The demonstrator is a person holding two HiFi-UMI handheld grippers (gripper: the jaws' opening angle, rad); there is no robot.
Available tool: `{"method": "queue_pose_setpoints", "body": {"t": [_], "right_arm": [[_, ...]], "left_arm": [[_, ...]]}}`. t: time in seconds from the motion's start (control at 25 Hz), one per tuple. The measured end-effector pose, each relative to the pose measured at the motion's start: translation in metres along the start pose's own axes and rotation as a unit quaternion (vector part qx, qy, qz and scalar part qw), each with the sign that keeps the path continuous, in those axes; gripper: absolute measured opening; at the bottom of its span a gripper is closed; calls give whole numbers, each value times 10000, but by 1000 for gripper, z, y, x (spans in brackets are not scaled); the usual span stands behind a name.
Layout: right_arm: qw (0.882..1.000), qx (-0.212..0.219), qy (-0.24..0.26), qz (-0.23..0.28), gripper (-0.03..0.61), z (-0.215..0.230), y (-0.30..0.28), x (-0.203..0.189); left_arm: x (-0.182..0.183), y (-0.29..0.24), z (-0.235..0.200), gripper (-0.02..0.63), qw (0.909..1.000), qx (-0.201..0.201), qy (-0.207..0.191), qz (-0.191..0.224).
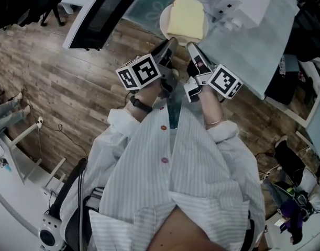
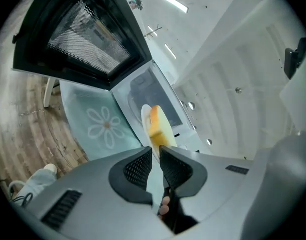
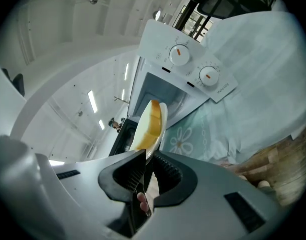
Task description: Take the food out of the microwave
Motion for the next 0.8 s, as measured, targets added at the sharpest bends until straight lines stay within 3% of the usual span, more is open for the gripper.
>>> {"method": "queue_pose_setpoints", "body": {"t": [0.2,0.44,0.8], "right_arm": [[9999,97,41,-1,67,-17,4,0],[9978,455,474,48,66,-42,1,8],[9969,601,509,80,66,-60,-5,5]], "left_arm": [[5,12,12,57,10000,-64,-26,7],[16,24,20,57,9997,-175,-141,64],[28,39,26,55,9991,-363,-146,153]]}}
Point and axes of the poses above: the fingertips, and each gripper's own axes: y backward along the fingers, z to its right, x out of its top, the point moved 4 cm from there along y, backward along the fingers, and after that the axes turned 12 degrees about -z, right-handed, at the moved point
